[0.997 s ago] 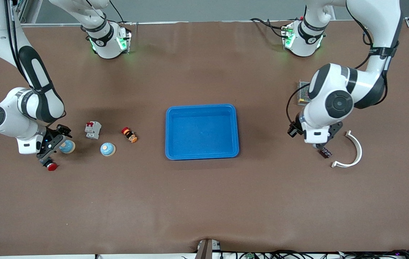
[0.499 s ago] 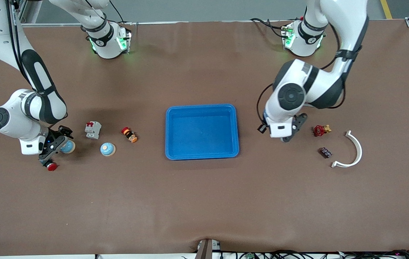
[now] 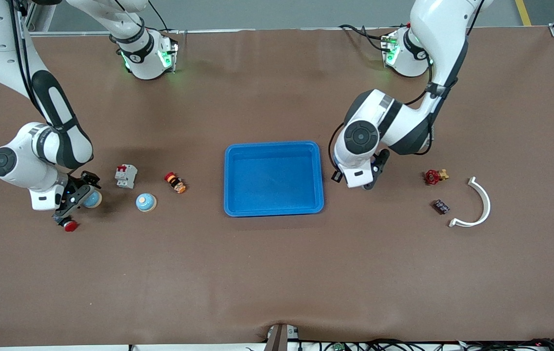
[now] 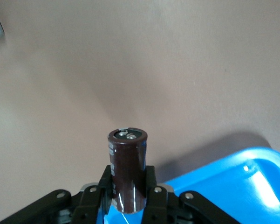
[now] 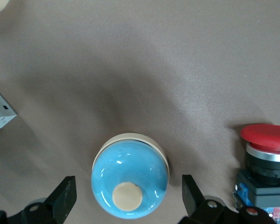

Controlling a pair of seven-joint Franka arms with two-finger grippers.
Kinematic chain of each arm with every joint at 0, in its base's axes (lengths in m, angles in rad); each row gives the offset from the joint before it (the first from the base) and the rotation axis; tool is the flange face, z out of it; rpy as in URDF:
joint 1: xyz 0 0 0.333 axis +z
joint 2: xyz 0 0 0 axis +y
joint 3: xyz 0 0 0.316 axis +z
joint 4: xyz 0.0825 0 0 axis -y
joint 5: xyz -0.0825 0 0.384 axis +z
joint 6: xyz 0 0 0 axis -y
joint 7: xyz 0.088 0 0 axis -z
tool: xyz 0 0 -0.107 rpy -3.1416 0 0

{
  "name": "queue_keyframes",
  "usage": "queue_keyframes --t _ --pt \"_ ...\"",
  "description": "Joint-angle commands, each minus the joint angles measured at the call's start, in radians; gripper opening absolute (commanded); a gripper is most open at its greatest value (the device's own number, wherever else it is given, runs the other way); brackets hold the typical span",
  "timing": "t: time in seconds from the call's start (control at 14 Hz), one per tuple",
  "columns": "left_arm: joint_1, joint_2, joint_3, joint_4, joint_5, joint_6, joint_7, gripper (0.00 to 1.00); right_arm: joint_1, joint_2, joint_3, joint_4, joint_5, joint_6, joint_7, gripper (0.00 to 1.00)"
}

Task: Place electrolytic capacitor and blue bell in tray
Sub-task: 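Carry the capacitor with the left gripper while the right gripper grips the bell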

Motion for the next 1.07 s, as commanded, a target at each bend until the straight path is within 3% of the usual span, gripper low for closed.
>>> queue_keyframes --t 0.0,0.43,0.78,1.0 --pt "-0.063 0.031 0.003 0.022 0.0 0.034 -0.107 0.0 0.001 -0.001 0.005 -0.007 0.023 0.012 -0.01 1.0" --pt "-0.135 0.105 0.003 0.022 -0.009 0.155 -0.236 0.0 0.001 0.002 0.009 -0.007 0.026 0.012 -0.009 1.0" --pt "-0.172 0.14 0.003 0.024 -0.009 0.232 -0.25 0.0 -0.003 0.002 0.019 -0.006 0.026 0.011 -0.009 0.54" --pt "-0.19 0.157 0.003 0.035 -0.006 0.247 -0.291 0.0 -0.002 0.002 0.019 -0.003 0.026 0.008 -0.007 0.43"
